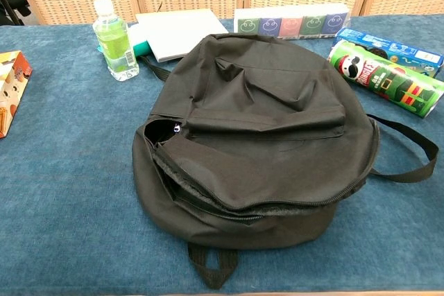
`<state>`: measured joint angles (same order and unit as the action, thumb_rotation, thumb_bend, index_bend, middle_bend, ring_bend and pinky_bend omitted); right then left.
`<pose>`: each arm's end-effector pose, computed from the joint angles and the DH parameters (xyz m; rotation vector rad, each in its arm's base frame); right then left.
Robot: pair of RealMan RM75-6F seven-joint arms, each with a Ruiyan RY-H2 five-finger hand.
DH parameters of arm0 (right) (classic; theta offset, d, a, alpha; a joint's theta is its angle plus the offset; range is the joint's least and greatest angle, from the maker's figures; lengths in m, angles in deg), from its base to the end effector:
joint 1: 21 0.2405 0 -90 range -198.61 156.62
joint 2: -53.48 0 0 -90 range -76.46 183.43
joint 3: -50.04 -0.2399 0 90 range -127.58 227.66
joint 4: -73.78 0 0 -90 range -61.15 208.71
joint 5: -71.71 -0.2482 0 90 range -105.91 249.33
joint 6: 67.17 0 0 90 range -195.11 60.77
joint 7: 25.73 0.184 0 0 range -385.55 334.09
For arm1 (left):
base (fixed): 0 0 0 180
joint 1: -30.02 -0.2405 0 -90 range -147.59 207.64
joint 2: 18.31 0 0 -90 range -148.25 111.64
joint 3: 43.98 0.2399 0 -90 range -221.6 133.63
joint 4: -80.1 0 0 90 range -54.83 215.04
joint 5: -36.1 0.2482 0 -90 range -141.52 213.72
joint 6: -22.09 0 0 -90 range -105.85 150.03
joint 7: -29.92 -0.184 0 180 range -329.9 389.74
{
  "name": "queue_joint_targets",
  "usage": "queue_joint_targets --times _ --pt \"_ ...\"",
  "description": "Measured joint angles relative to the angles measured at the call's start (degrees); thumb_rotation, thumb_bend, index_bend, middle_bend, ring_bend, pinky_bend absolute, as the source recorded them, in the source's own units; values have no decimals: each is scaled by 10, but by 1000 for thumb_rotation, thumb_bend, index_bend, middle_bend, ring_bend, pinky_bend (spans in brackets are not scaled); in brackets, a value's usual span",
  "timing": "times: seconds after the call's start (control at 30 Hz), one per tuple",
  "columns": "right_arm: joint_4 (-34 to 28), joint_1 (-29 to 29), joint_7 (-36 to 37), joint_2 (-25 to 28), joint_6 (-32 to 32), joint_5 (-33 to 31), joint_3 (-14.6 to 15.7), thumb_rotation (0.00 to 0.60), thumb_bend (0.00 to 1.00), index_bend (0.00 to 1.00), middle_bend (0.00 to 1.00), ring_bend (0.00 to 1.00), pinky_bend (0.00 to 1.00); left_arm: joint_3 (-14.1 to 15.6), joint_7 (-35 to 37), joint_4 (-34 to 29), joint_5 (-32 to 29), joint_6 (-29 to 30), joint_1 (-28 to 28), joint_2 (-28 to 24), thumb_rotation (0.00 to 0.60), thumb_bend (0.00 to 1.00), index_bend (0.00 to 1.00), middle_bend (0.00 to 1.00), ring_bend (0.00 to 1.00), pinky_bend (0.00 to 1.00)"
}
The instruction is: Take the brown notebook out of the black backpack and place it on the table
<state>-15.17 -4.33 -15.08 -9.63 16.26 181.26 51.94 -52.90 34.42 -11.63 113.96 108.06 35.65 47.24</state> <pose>-0.2297 -0.2391 0.0775 1.9115 -0.7642 1.2124 -0.3190 0.2504 0.1420 -1.1659 -0.9343 -1.0055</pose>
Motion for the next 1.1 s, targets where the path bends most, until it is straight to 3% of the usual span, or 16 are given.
queue_joint_targets --times 0.17,0.53,0.83,1.0,1.1 --pt "-51 44 -24 3 -59 52 22 600 0 183 162 35 101 -2 3 2 -4 -2 1 0 600 54 0 0 0 62" --pt "-97 80 -93 -48 -144 37 25 600 6 249 231 92 172 -2 13 5 -6 -6 0 -3 600 57 0 0 0 62" --pt "-102 99 -109 -88 -175 -2 11 600 131 338 313 179 221 -4 23 5 -8 -4 -2 -7 600 58 0 0 0 61" --pt "-96 105 -118 -109 -182 -22 6 600 232 460 424 262 278 -5 25 5 -9 -5 -2 -8 600 60 0 0 0 61" --pt "-89 105 -117 -120 -175 -28 2 600 359 561 524 308 305 -5 25 5 -8 -5 -2 -8 600 60 0 0 0 61"
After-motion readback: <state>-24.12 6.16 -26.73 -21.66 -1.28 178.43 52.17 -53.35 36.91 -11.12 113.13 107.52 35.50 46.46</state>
